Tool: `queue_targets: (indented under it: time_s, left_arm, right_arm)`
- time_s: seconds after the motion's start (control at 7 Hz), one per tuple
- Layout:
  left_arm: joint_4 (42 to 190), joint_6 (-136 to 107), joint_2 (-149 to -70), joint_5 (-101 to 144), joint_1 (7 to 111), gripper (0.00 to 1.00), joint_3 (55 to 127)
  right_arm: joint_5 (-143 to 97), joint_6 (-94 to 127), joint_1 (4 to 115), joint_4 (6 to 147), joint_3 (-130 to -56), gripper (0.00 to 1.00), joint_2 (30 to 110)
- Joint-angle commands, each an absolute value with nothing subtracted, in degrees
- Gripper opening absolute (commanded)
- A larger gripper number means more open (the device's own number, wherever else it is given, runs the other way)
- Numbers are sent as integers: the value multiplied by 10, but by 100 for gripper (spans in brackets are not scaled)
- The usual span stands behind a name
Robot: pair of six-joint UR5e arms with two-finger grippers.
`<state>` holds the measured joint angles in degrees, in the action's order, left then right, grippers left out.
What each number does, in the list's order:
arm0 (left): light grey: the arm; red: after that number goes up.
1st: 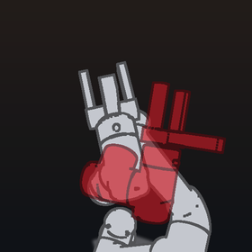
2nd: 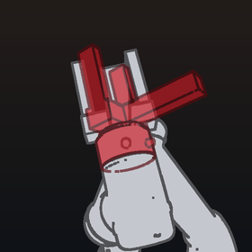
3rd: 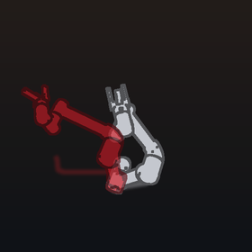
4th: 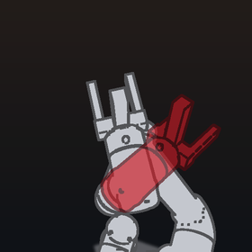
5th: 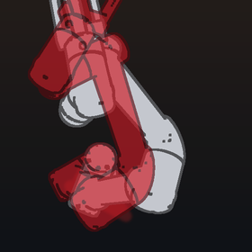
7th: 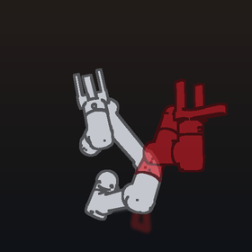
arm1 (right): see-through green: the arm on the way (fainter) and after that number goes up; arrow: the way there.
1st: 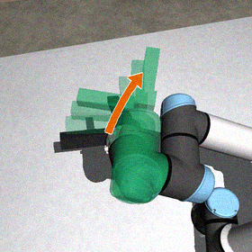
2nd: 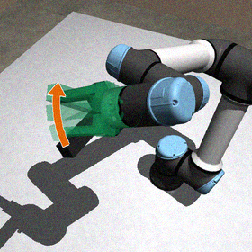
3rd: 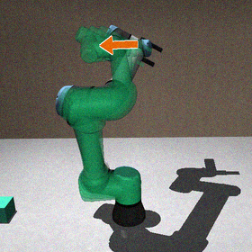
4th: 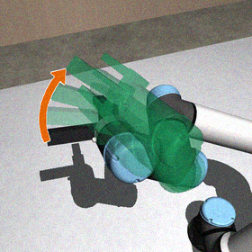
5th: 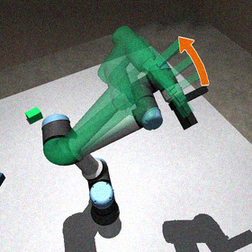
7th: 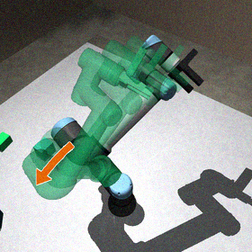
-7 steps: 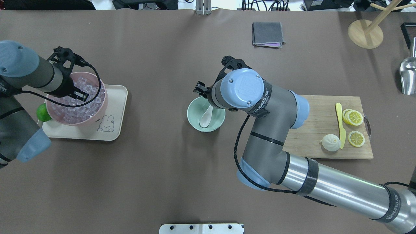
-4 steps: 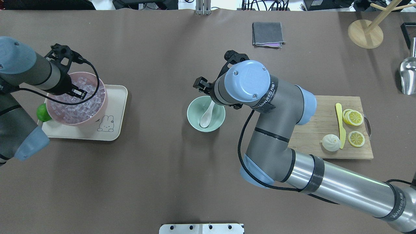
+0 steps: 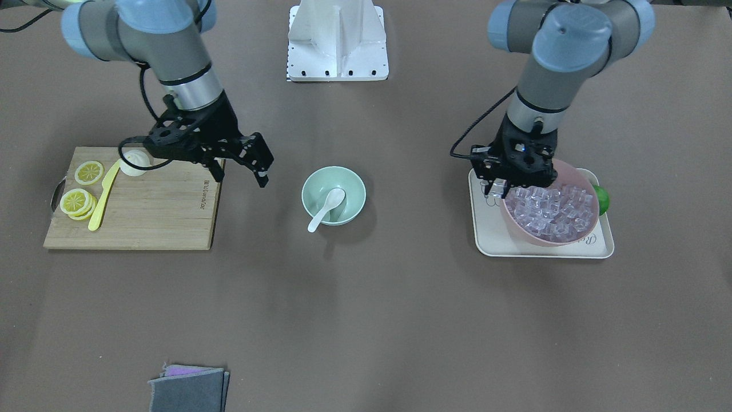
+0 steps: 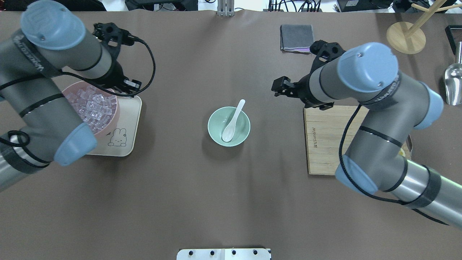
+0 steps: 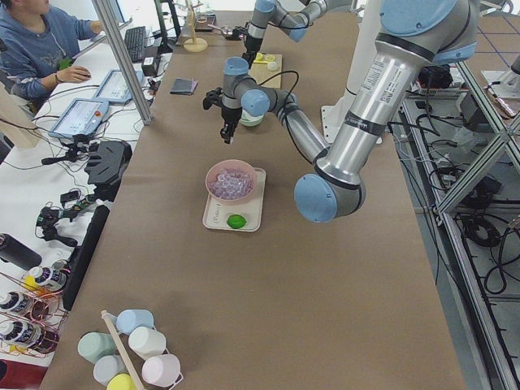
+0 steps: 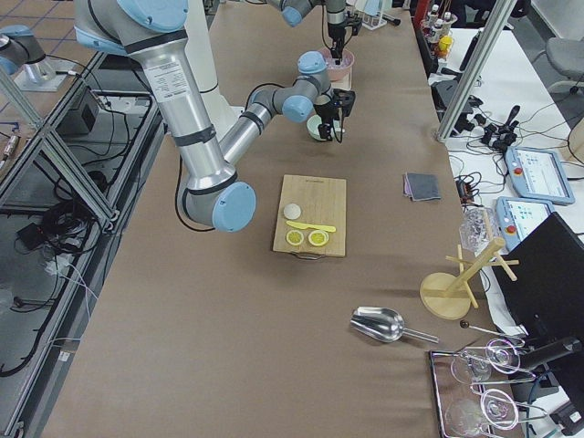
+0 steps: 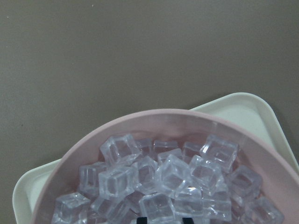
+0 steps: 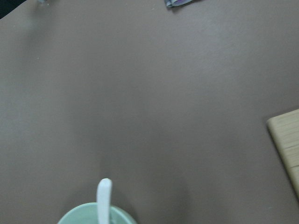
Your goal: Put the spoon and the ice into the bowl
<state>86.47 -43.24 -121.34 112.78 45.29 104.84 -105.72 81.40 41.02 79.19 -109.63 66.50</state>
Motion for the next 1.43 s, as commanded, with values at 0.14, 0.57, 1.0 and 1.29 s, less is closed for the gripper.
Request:
queue_targets:
  time_s: [0.14, 0.57, 1.0, 1.29]
  left_arm:
    - [866, -624, -1382, 1066, 343, 0, 928]
    - [927, -684, -1453, 1042, 302, 34, 815]
    - [925, -674, -1382, 1018, 304, 98, 893]
    - [879, -577, -1305, 1055, 368, 98, 984]
  right_arm:
    - [-1148, 598, 526, 790, -1102, 100, 761]
    - [-1193, 503, 594, 790, -1090, 100, 797]
    - [-1204, 477, 606, 789, -1079, 100, 802]
    - [-1222, 446, 616, 789, -1079, 100, 809]
